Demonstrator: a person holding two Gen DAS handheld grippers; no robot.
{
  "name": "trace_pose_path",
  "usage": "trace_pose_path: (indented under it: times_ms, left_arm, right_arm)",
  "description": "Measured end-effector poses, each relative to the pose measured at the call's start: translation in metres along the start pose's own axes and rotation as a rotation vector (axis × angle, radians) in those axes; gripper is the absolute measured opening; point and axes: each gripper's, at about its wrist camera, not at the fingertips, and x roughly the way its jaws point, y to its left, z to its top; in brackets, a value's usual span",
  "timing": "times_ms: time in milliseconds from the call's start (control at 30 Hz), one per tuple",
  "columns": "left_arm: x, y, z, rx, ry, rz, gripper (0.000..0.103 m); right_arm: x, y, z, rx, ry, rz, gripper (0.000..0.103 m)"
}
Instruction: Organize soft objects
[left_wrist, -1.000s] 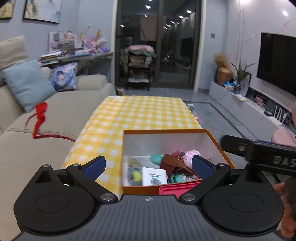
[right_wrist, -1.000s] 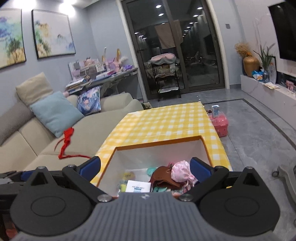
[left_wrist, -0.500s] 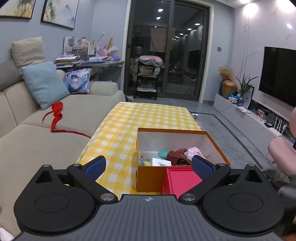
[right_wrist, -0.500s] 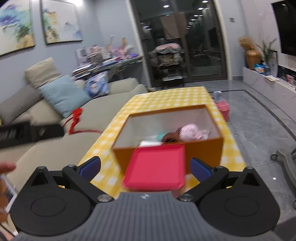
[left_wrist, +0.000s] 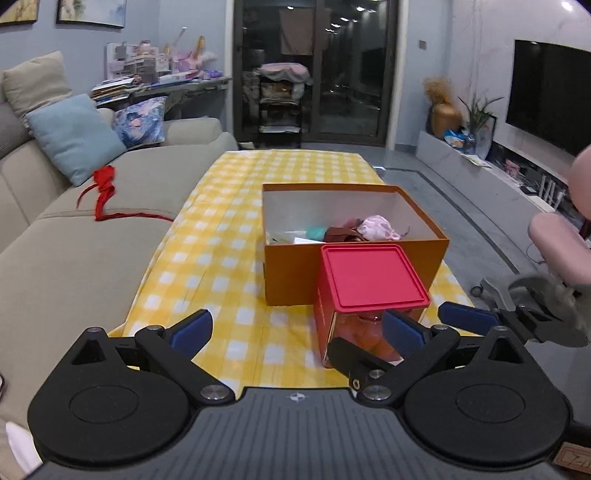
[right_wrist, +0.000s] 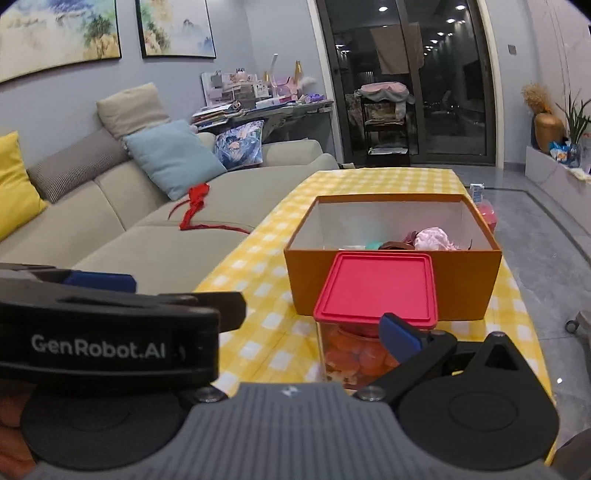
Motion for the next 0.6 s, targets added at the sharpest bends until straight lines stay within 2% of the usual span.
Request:
trace_pose_path:
  times_ms: [233,600]
  left_arm:
    - [-0.008,-0.001,-0.014,-0.009,0.005,0.047,0.103]
    - [-0.002,0.007,-0.024,-0.041,0.016,0.028,0.103]
  right_arm:
    - [0.005,0.003,-0.01,-0.029,0.003,0.011,0.1]
    - [0.015,0.005,-0.014,-0.05,0.032,0.008,0.1]
